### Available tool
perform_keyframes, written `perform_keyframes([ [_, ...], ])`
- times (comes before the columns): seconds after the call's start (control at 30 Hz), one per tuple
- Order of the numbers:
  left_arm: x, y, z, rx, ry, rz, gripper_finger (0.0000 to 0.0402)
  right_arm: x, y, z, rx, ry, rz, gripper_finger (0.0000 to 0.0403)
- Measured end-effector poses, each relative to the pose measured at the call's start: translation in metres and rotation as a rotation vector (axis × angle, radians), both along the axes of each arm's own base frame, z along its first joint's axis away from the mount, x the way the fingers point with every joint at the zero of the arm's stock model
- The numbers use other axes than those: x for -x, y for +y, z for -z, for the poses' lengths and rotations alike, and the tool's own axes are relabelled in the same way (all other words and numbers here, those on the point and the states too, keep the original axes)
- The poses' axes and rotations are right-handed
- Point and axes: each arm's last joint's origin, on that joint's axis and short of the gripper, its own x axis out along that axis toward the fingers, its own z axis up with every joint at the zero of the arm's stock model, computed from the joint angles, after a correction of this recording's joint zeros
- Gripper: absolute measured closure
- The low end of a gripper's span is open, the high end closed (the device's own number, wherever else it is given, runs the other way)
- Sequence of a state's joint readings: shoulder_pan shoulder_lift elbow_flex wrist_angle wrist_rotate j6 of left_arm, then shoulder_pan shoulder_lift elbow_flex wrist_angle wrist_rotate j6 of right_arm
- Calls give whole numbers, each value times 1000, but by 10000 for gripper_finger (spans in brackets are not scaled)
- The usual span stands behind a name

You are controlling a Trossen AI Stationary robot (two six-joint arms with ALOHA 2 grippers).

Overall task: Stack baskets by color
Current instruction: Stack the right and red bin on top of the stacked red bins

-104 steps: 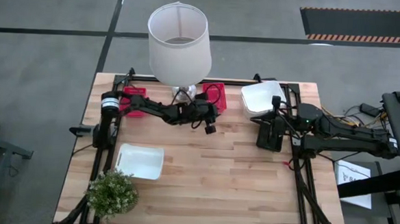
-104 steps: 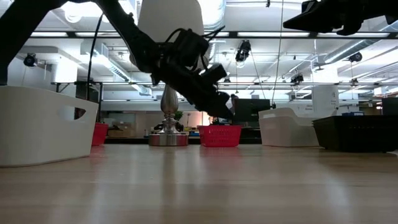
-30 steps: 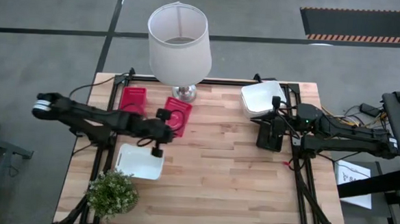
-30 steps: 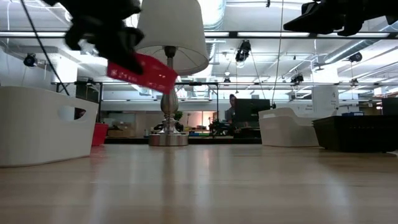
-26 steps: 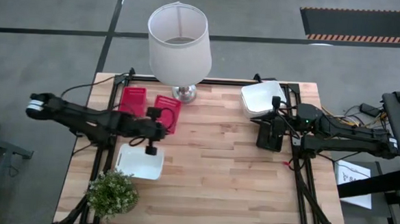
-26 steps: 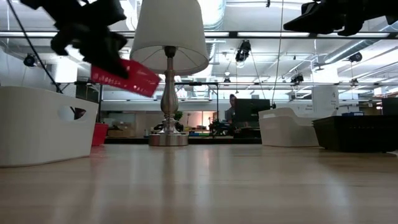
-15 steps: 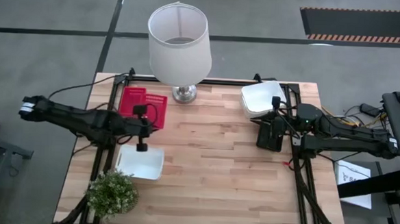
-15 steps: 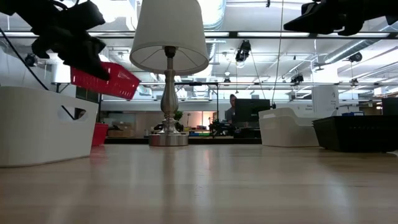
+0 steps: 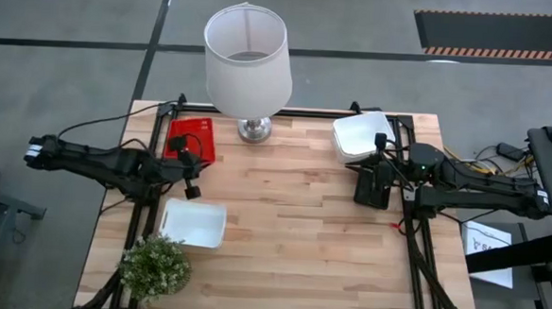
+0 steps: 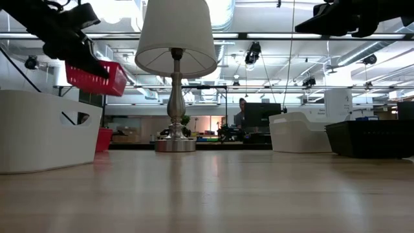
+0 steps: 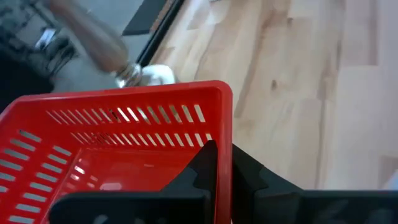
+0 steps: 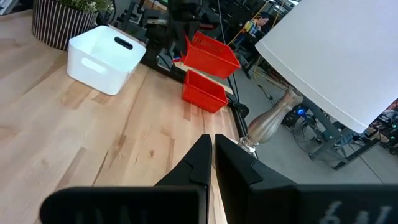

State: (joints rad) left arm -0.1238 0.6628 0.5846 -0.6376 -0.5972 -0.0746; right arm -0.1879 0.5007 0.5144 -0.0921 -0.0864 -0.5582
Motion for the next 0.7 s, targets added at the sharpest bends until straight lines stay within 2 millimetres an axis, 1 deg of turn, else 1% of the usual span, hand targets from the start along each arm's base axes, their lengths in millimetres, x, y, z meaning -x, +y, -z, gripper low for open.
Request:
perform_keyframes([
  [0.17,-2,0,12,38,13,-51,400,0,0,0,0,0,0,390],
  [0.47,-10,0,20,-6,79,-94,400,0,0,0,-1,0,0,390],
  [0.63,-8,6,22,-25,73,-249,400,0,0,0,-1,0,0,390],
  [0.7,-7,9,19,5,38,-291,400,0,0,0,-1,0,0,390],
])
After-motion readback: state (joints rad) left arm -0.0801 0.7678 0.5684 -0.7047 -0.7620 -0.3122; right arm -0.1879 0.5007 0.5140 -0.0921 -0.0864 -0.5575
